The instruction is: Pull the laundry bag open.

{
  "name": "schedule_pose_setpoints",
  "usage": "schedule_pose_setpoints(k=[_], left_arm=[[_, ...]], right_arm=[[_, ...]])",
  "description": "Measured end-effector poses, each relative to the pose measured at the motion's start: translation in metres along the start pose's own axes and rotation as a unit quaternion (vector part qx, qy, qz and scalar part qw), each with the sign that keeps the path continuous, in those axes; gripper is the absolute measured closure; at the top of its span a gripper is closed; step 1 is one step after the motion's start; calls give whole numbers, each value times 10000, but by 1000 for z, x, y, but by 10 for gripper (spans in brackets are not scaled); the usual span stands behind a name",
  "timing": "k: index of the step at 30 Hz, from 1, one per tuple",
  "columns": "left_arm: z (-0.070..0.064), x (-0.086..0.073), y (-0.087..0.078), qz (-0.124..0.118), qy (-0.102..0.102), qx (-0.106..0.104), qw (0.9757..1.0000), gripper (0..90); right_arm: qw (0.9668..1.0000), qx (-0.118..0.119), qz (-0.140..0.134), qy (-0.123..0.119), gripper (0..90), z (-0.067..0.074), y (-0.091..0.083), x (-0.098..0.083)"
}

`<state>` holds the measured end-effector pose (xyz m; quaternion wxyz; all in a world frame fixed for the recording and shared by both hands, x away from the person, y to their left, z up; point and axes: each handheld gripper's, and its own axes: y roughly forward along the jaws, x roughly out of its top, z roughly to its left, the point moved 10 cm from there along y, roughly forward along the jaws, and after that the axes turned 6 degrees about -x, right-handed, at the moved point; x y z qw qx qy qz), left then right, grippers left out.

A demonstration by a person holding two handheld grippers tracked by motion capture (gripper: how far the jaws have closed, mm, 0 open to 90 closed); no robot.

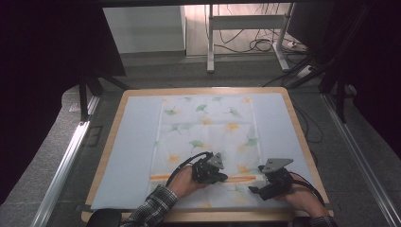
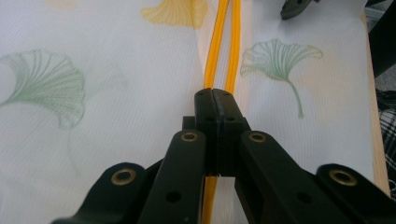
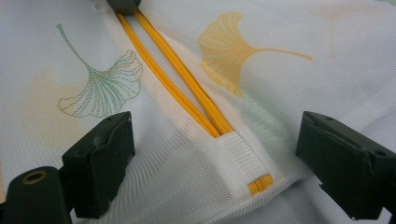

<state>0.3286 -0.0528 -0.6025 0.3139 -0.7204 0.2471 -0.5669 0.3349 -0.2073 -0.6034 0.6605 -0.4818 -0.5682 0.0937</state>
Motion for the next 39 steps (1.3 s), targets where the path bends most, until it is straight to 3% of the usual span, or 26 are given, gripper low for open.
schedule_pose_setpoints(k=[8,17,39], left_arm=[[2,-18,-14,-132,-201,-11,9997,900],[1,-27,-22,-16,-156,127,9998,900],[3,-61,-52,-133,-544,281,9980,900]], right_arm=[[10000,-15,-11,20,112,0,0,0],[10000,-23,-22,31,112,0,0,0],[10000,-36,-40,40,111,0,0,0]])
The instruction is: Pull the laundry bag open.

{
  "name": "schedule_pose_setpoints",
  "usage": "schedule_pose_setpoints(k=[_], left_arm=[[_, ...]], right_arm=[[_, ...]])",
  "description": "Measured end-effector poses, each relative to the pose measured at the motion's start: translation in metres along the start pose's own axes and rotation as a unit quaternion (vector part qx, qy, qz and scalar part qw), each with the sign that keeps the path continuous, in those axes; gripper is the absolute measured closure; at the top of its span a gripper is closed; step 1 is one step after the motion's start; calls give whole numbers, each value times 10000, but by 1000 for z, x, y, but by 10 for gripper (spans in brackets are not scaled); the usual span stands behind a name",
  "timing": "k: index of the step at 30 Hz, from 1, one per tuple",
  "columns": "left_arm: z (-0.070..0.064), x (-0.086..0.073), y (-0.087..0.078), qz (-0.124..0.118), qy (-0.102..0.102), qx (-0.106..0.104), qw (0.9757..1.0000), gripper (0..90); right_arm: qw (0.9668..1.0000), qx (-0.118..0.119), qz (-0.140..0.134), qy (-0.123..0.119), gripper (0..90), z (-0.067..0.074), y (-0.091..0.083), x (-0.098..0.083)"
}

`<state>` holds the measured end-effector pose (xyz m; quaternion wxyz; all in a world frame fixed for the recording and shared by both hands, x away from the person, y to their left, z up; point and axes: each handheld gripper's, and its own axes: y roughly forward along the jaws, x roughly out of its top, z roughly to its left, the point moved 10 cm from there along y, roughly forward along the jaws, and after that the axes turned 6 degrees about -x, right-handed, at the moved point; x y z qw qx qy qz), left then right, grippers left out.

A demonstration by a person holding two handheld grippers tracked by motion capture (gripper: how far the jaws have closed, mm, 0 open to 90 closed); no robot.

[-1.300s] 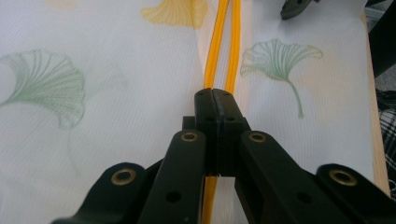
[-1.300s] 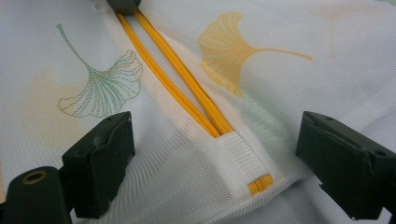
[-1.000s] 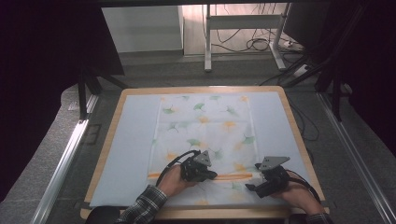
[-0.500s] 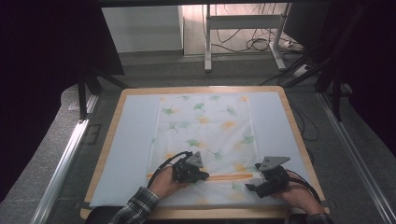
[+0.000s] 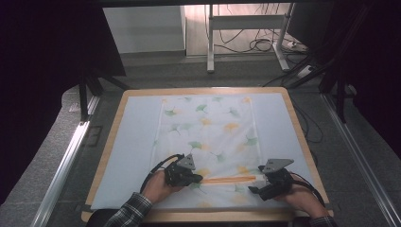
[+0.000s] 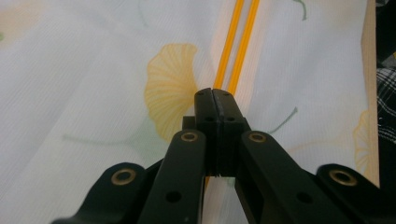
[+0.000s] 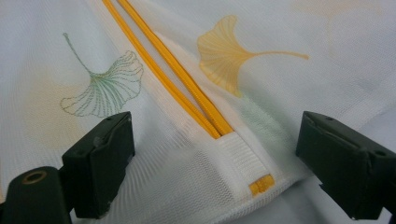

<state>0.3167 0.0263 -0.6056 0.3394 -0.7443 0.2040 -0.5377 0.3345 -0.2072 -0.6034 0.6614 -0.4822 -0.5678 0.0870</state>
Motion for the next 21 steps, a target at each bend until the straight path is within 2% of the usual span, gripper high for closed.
schedule_pose_setpoints(k=[10,21], left_arm=[[5,-15,-14,-42,-221,194,9996,900],[6,-20,-19,-12,-290,331,9990,900]], right_arm=[[10000,-4,-6,8,111,0,0,0],[10000,-20,-12,27,111,0,0,0]])
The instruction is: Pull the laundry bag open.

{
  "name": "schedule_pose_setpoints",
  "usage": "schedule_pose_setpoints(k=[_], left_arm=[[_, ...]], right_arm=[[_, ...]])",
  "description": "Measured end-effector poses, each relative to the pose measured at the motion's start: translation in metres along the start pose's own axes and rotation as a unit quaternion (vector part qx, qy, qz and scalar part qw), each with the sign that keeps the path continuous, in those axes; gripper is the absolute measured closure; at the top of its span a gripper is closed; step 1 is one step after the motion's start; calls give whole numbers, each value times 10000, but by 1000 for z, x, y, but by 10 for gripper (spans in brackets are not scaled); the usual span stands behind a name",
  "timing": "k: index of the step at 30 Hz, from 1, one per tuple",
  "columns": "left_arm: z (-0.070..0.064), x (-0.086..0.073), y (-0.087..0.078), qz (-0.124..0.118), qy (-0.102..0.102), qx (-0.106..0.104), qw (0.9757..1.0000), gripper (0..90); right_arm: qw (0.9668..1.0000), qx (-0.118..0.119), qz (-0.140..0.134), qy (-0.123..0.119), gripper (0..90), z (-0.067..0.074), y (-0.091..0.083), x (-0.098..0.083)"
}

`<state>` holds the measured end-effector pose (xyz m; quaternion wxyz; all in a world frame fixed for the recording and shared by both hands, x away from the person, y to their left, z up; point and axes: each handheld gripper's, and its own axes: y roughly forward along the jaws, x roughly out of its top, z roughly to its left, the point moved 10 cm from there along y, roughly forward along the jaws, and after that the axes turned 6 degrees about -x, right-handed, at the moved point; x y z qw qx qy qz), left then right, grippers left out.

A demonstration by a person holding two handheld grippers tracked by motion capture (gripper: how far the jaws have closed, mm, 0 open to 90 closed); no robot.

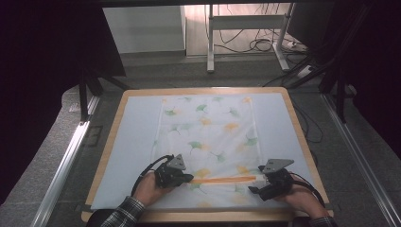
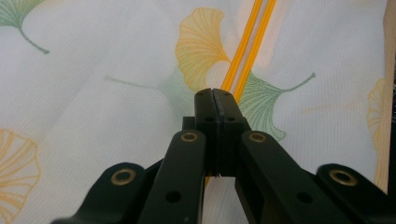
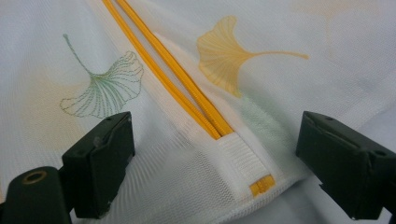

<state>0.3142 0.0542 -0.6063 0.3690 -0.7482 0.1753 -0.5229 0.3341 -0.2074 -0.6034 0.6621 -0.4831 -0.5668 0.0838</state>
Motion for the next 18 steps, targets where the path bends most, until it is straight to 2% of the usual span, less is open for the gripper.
schedule_pose_setpoints(k=[18], left_arm=[[5,-11,-10,1,-268,98,9996,900]], right_arm=[[10000,-10,-13,6,111,0,0,0]])
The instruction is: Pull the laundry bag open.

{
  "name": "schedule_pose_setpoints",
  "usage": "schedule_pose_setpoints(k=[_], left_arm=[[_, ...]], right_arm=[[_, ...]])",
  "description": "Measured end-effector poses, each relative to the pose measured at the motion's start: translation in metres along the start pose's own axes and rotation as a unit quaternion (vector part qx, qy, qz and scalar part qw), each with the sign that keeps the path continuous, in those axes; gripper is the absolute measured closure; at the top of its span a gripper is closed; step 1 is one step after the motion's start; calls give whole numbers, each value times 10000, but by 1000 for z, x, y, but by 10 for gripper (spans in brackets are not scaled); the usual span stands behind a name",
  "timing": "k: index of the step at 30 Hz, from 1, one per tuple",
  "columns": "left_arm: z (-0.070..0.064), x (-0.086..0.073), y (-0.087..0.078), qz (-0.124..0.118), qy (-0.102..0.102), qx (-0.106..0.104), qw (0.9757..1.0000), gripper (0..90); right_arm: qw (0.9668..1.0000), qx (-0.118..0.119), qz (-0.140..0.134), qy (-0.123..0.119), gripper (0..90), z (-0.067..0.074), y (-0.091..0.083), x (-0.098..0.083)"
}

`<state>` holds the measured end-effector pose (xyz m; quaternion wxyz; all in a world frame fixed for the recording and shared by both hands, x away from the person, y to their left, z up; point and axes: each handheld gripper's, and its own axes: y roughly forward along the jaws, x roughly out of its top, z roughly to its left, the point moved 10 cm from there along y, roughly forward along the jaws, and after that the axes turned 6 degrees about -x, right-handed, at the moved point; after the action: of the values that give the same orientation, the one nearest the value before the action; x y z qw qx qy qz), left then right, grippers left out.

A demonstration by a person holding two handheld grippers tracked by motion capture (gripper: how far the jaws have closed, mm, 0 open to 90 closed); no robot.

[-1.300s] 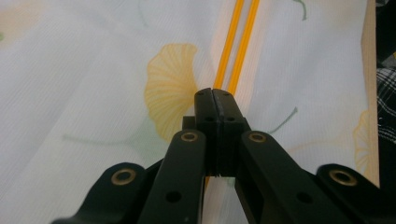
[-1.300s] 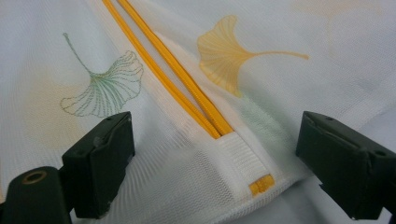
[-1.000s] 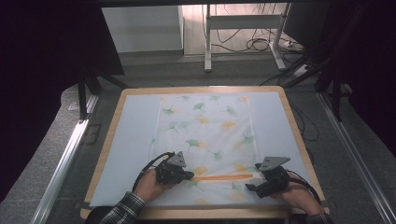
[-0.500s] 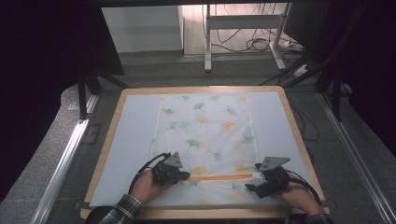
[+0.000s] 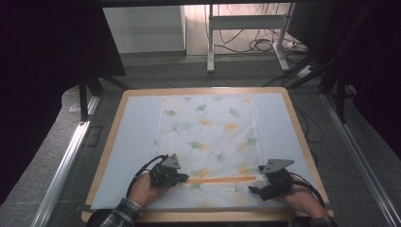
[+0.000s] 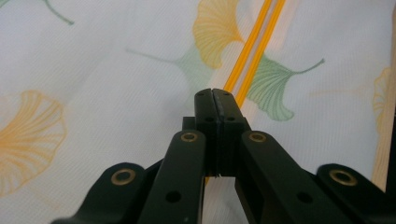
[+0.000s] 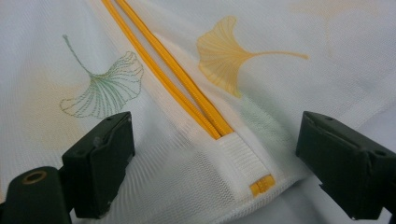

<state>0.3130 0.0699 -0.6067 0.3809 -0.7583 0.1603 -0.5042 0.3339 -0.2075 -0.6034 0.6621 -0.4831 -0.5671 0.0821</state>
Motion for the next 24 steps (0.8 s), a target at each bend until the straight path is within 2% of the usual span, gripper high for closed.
schedule_pose_setpoints(k=[2,5,9,16,20,24], left_arm=[[3,-3,-2,31,-17,110,9999,900],[4,-5,-4,-14,-95,60,9999,900],[3,-5,-4,-3,-54,88,9999,900],[-1,-8,-6,48,201,25,9998,900],[-2,-13,-10,200,414,111,9989,900],[-2,-17,-14,223,478,176,9985,900]], right_arm=[[10000,-3,2,1,111,0,0,0],[10000,-6,-3,-5,111,0,0,0],[10000,-4,-8,-4,111,0,0,0],[10000,-11,-10,-2,111,0,0,0],[10000,-14,-9,-2,111,0,0,0],[10000,-12,-6,-6,112,0,0,0]])
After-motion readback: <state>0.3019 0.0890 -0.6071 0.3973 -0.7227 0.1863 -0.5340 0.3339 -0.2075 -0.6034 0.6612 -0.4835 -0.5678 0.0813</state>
